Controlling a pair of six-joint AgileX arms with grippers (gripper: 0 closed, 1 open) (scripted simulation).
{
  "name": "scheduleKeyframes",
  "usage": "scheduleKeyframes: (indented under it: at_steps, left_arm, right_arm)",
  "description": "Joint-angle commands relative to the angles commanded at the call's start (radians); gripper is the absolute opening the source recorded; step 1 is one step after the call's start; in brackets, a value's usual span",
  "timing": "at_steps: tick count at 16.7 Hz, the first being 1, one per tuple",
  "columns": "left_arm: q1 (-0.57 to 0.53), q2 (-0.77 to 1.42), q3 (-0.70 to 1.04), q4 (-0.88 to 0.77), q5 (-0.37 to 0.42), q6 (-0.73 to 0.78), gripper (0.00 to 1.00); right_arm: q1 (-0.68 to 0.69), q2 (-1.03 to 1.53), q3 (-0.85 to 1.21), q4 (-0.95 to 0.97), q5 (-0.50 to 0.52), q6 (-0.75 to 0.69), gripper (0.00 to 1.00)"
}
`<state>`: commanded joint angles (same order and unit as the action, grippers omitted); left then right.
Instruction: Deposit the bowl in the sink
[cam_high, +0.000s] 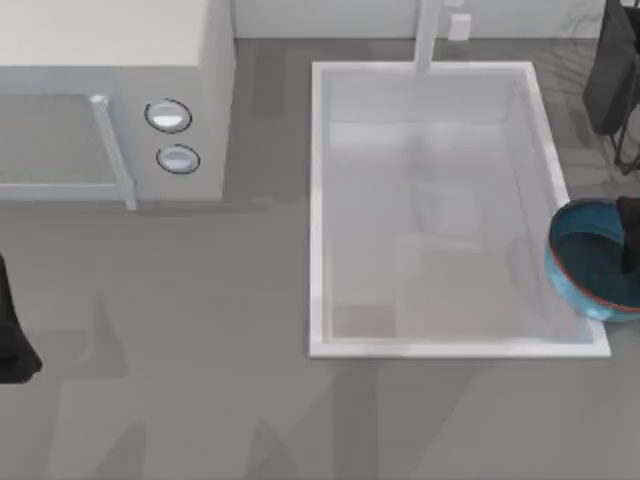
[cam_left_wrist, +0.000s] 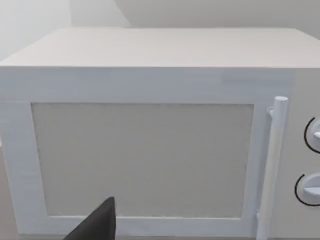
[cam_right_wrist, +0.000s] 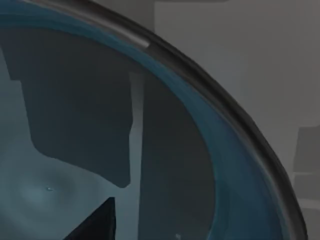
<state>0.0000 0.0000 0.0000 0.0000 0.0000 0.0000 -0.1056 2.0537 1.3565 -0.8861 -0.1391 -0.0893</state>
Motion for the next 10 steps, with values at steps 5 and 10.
scheduleKeyframes:
  at_steps: [5, 10]
  left_arm:
    - [0.000, 0.000, 0.000, 0.000, 0.000, 0.000, 1.00]
    - [0.000, 0.000, 0.000, 0.000, 0.000, 0.000, 1.00]
  right_arm:
    - [0.000, 0.000, 0.000, 0.000, 0.000, 0.000, 0.70]
    - [0.000, 0.000, 0.000, 0.000, 0.000, 0.000, 0.32]
